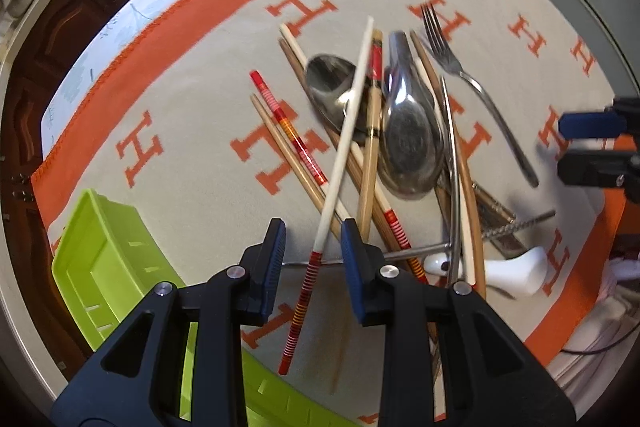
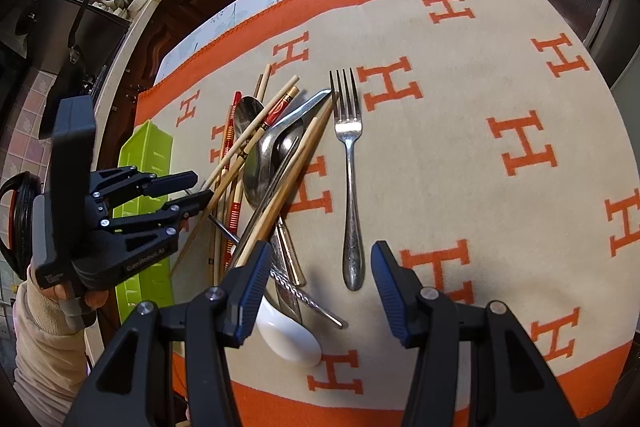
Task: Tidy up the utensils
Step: 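Lower the left tool onto the pile and grasp a red-striped white chopstick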
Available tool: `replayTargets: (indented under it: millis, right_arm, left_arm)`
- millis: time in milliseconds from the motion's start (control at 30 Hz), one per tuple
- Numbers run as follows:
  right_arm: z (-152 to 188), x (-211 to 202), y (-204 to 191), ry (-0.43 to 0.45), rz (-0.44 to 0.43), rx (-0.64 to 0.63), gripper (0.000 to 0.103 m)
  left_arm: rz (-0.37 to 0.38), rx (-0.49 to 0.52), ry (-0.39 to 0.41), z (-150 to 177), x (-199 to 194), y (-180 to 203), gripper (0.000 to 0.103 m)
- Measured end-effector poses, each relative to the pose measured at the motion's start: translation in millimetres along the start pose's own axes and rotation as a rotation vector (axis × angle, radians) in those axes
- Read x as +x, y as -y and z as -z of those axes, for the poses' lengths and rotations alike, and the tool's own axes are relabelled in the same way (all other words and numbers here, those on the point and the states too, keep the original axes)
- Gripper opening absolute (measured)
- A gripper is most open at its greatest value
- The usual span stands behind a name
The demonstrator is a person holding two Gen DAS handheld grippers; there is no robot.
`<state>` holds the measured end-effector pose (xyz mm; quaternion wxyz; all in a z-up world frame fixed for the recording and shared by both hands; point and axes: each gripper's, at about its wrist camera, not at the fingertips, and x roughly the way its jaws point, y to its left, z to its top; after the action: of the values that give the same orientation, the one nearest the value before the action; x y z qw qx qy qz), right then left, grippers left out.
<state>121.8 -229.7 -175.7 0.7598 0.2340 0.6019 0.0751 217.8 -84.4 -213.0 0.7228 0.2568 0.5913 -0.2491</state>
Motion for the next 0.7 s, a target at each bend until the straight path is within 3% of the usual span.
replayTargets:
  millis: [100, 167, 367, 567, 700]
  right_arm:
    - [0, 2, 1, -0.006, 0.002, -0.001, 0.052]
    - [0, 4, 0, -0.01, 0.001, -0.003, 0.052]
    - [-2, 9, -6, -0.007, -0.028, -0.014, 0.051]
    - [-11, 23, -19, -0.026, -0.118, 0.003, 0.042]
    - [-19, 37, -28, -0.043, -0.157, 0.019, 0.03]
  left_arm:
    - [0.003, -0.015, 0.002, -2, 2, -2, 0.024]
    - [0.012, -0.043, 0.003, -5, 2, -5, 0.008]
    - [0.014, -0.1, 0.017, -5, -1, -7, 0.003]
    - [0.052, -0.207, 0.033, 5, -9, -13, 0.003]
    - [0.06, -0.256, 0.048, 17, -15, -16, 0.003]
